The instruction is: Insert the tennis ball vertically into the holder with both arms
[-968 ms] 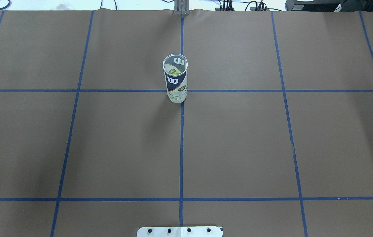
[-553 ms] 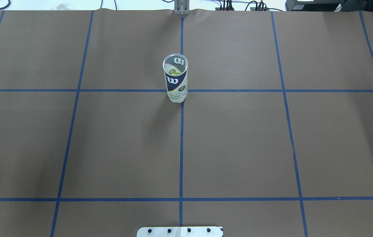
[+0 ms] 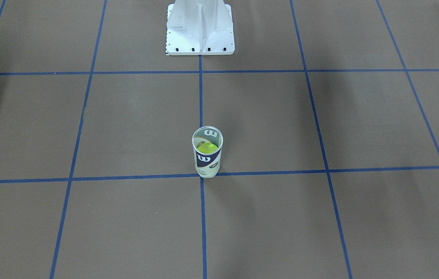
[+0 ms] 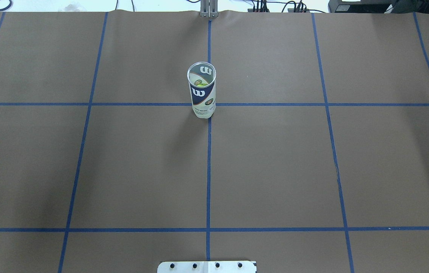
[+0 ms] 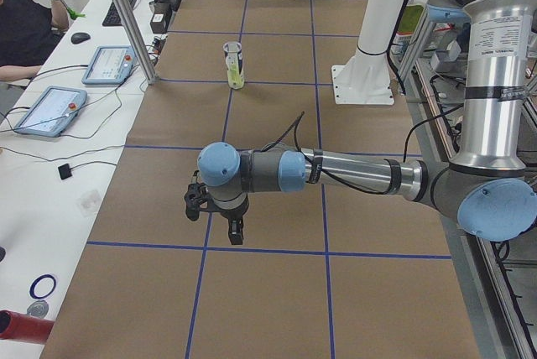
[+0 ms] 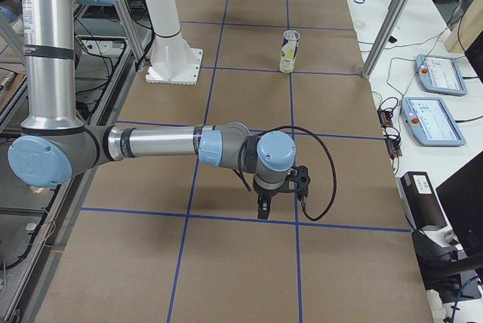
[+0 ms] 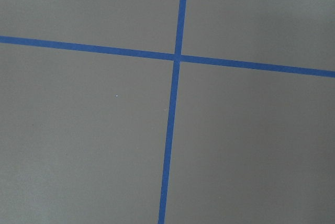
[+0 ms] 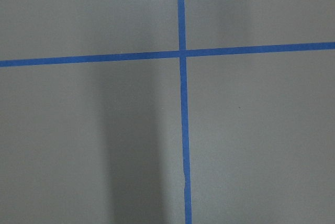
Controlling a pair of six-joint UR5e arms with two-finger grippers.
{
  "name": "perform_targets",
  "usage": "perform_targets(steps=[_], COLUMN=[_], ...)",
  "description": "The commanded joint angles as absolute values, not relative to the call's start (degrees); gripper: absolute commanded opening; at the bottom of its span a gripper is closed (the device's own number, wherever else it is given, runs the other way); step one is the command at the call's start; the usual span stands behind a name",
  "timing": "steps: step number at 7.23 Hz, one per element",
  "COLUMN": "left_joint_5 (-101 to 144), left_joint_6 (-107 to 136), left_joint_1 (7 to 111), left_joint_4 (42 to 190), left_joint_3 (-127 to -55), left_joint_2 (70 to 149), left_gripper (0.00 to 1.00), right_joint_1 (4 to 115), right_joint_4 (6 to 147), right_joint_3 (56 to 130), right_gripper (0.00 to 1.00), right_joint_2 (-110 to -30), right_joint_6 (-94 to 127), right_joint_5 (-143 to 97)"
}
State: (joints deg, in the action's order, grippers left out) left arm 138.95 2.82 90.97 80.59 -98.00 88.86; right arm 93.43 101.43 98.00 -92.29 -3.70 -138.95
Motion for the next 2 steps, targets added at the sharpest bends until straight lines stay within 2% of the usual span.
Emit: perform_targets(steps=[1, 2], left_joint_5=[138.96, 138.96], left_joint_6=[2.9, 2.9], left_joint_1=[90.88, 90.97], left_joint_4=[80.6, 80.6], left_joint_3=[-98.0, -98.0], left_joint_2=[88.86, 88.86], left_gripper=[1.0, 1.0], right_joint_1=[93.43, 93.43], right_joint_4=[101.43, 101.43], right_joint_3=[98.09, 98.09], right_gripper=[1.0, 1.0], right_joint_2=[-92.29, -92.29], right_joint_6=[-3.78, -3.69], right_joint_5=[-138.96, -138.96])
